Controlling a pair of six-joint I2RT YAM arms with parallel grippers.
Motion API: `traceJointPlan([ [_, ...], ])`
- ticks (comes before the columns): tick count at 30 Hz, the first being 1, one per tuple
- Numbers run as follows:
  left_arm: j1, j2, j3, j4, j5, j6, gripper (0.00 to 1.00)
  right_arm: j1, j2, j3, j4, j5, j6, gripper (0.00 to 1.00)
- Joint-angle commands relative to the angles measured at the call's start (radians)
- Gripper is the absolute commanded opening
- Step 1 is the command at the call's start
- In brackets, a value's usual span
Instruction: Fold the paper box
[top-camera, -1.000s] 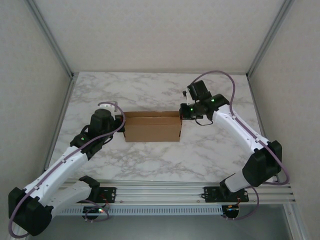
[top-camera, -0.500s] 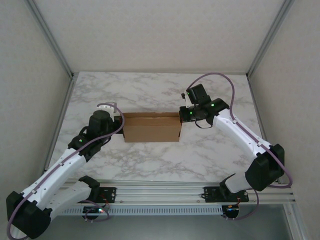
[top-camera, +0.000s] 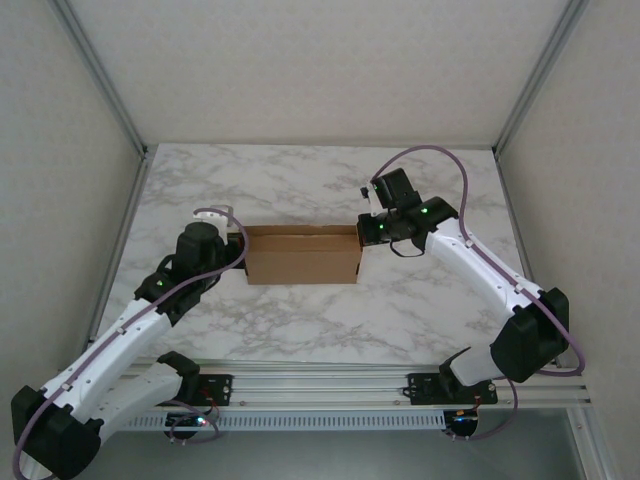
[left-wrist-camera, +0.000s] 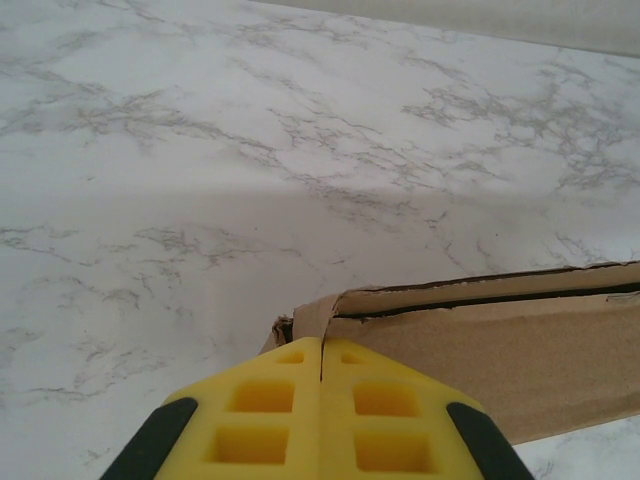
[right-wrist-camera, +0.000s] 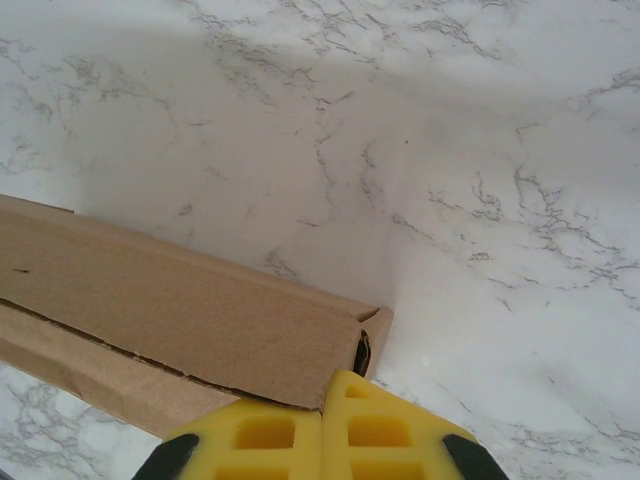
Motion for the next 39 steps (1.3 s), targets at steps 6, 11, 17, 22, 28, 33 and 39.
traceJointPlan([
  [6, 0.001, -0.031, -0.047, 0.069, 0.037, -0.01, 0.0, 0.008, -0.004, -0.03, -0.043, -0.002, 0.019, 0.01],
  [11, 0.001, -0.054, -0.117, 0.118, 0.035, -0.043, 0.0, 0.014, -0.016, -0.049, -0.008, -0.005, 0.064, 0.02],
  [17, 0.001, -0.114, -0.161, 0.111, -0.006, -0.029, 0.0, 0.025, -0.024, -0.087, 0.024, 0.004, 0.069, 0.02],
  [22, 0.001, -0.129, -0.178, 0.101, -0.046, -0.095, 0.0, 0.035, -0.045, -0.13, 0.07, 0.025, 0.067, 0.02],
  [28, -0.003, -0.165, -0.227, 0.151, -0.051, -0.189, 0.0, 0.044, -0.103, -0.22, 0.158, 0.05, 0.077, 0.02],
  [33, -0.017, -0.209, -0.277, 0.174, -0.09, -0.253, 0.0, 0.046, -0.147, -0.272, 0.202, 0.061, 0.089, 0.02],
  [39, -0.049, -0.219, -0.3, 0.191, -0.115, -0.265, 0.0, 0.051, -0.173, -0.332, 0.255, 0.054, 0.05, 0.06],
])
